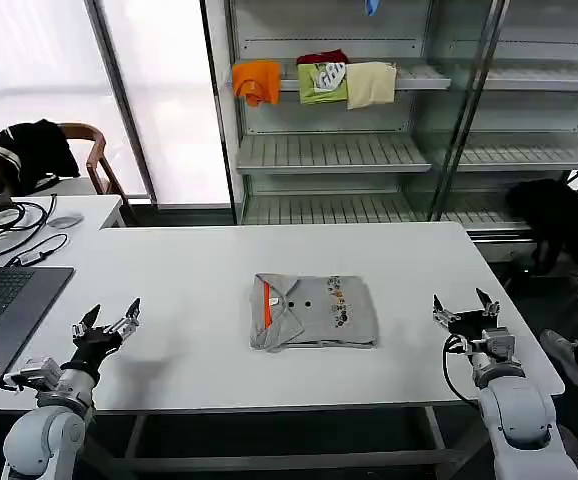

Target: Fold and organize the clothes.

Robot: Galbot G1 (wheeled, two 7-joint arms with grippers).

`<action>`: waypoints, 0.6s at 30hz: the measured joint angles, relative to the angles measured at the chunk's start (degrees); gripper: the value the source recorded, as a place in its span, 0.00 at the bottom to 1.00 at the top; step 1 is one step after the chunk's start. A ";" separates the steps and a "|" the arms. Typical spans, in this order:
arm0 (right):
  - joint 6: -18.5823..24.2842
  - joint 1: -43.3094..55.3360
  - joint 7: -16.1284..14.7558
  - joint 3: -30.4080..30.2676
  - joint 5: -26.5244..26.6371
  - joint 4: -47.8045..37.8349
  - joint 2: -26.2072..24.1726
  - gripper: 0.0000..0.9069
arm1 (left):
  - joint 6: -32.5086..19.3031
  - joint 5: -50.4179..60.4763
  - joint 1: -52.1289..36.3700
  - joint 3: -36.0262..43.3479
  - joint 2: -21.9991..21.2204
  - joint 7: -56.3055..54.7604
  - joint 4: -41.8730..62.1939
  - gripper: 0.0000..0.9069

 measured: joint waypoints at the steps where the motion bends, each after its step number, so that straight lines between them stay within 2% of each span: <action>1: 0.31 0.00 0.01 0.04 0.25 -0.07 -0.09 1.00 | 0.02 -0.06 0.00 0.00 0.00 -0.01 -0.01 1.00; 18: 5.63 -0.30 0.48 1.01 4.45 -0.25 -0.64 1.00 | 0.73 -2.81 -0.40 0.10 -0.14 0.02 -0.87 1.00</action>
